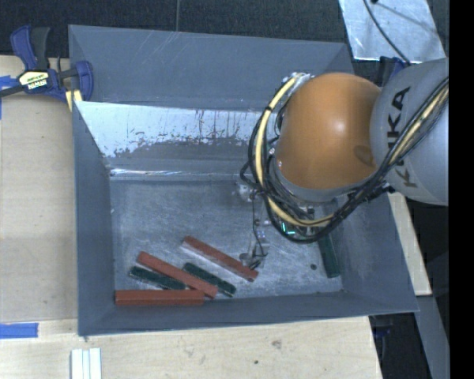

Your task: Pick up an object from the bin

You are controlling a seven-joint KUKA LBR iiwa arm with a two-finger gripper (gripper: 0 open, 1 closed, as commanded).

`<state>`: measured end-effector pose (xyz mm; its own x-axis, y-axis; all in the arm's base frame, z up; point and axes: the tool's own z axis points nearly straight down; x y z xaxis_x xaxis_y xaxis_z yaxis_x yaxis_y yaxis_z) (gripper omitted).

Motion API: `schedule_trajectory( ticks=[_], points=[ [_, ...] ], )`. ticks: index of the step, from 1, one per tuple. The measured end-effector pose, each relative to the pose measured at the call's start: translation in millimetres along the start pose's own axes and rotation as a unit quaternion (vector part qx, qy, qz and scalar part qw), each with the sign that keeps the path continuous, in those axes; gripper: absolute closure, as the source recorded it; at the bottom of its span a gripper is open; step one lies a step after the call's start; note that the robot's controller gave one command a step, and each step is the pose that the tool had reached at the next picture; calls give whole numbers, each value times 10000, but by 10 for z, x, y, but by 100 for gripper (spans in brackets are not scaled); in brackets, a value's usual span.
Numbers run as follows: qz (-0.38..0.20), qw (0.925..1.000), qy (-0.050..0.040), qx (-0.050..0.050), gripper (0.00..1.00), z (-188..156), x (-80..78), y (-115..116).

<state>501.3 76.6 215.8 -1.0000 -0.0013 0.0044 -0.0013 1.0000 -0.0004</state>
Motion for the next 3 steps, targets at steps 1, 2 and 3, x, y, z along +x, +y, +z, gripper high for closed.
schedule_trajectory(
  ticks=[1,2,3],
  points=[
    [281,9996,11,3,0,1466,178,-18],
    [295,9995,-57,-9,100,1408,138,-14],
    [1524,9883,-65,-19,100,114,-57,140]
  ],
)
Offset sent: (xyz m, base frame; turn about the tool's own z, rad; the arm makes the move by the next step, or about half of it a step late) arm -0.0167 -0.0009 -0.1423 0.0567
